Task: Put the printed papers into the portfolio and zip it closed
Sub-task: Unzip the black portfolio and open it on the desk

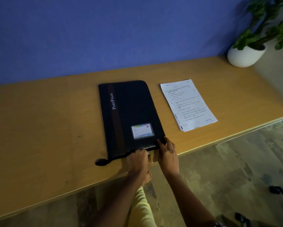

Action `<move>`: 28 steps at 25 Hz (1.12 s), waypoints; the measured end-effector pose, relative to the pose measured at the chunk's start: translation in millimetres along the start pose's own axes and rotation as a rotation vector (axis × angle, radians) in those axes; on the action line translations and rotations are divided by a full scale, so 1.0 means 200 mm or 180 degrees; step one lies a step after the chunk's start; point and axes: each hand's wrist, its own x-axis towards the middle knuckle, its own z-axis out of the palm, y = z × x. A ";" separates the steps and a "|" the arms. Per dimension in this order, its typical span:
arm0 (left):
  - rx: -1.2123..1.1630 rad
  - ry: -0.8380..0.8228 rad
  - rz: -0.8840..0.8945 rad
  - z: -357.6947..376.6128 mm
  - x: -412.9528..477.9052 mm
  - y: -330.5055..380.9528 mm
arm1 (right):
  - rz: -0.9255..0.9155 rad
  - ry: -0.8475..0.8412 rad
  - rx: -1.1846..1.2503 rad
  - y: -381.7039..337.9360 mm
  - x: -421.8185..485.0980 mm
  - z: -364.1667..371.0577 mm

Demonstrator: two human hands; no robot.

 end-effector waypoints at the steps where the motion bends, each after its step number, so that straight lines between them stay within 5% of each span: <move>1: -0.0055 0.0019 -0.0094 0.01 0.00 0.01 | 0.0003 -0.0027 -0.0006 0.00 0.00 0.00; 17: -0.0229 0.0137 -0.0247 -0.01 -0.07 -0.09 | -0.0036 -0.0022 -0.0126 -0.01 -0.03 0.04; 28: 0.0062 0.0315 -0.0418 -0.16 -0.20 -0.50 | -0.0076 0.0142 -0.0130 0.00 -0.04 0.03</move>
